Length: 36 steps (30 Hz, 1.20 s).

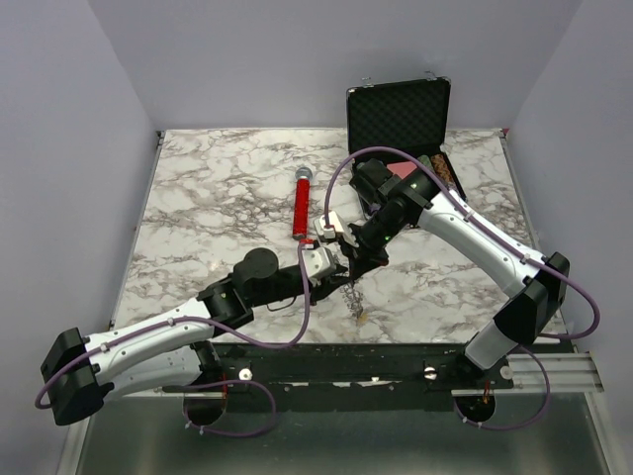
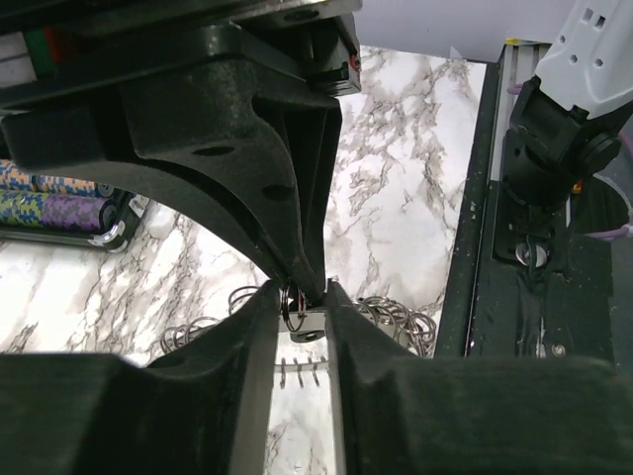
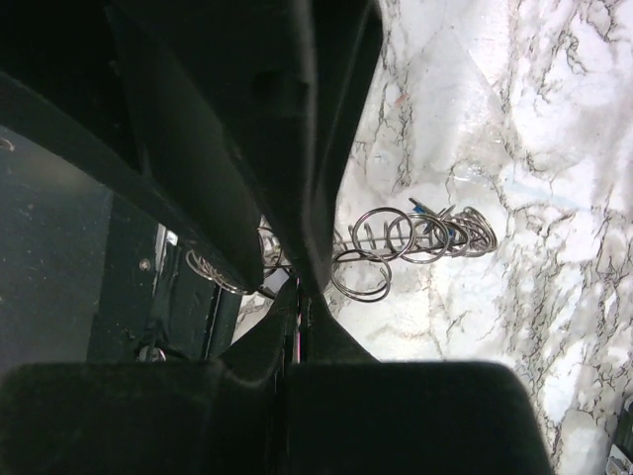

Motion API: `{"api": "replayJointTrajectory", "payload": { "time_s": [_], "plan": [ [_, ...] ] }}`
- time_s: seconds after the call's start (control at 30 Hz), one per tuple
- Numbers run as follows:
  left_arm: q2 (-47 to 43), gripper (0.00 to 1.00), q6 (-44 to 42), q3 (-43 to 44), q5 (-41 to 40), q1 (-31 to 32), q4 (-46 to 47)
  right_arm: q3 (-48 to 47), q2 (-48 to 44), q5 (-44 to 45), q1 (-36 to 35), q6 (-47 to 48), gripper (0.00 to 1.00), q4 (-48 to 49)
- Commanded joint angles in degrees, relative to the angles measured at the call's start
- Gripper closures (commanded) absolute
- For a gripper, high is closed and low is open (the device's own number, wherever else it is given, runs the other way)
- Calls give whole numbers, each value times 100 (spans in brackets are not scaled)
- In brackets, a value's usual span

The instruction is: Put the keys on the keyring

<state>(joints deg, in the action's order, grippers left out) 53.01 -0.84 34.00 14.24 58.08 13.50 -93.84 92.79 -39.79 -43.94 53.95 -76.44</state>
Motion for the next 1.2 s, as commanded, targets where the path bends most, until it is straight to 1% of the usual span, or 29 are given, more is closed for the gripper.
{"api": "replayJointTrajectory", "payload": {
  "time_s": [0.0,0.07,0.1,0.37,0.47,0.73,0.77,0.8,0.87,1.0,1.03,1.13,1.17],
  "plan": [
    [51,70,-83,151,141,-25,-137,-196,-24,-37,-53,-60,100,-486],
    [86,76,-109,186,140,-25,-198,-196,-24,-73,-53,-69,100,-485],
    [104,77,-109,203,132,-25,-242,-205,-33,-90,-53,-78,100,-485],
    [192,77,-144,221,70,-25,-374,-222,-16,-125,-53,-78,100,-485],
    [192,82,-162,221,61,-25,-357,-213,-16,-143,-53,-61,100,-485],
    [130,82,-92,221,35,-25,-295,-178,-16,-161,-53,-43,100,-485],
    [130,88,-83,221,44,-25,-286,-178,-16,-161,-53,-43,100,-485],
    [122,100,-83,213,44,-25,-277,-178,-16,-169,-44,-43,100,-477],
    [95,100,-48,186,52,-25,-251,-170,-16,-187,-53,-34,100,-477],
    [-28,100,49,29,27,-34,-24,-108,-59,-257,-53,-78,99,-398],
    [-115,100,258,-111,-69,-34,117,-56,-94,-292,-44,-104,98,-328],
    [-396,100,593,-490,-246,-43,741,164,-270,-476,-53,-280,90,-47],
    [-484,100,716,-621,-290,-43,968,260,-331,-590,-53,-376,89,93]
  ]
}}
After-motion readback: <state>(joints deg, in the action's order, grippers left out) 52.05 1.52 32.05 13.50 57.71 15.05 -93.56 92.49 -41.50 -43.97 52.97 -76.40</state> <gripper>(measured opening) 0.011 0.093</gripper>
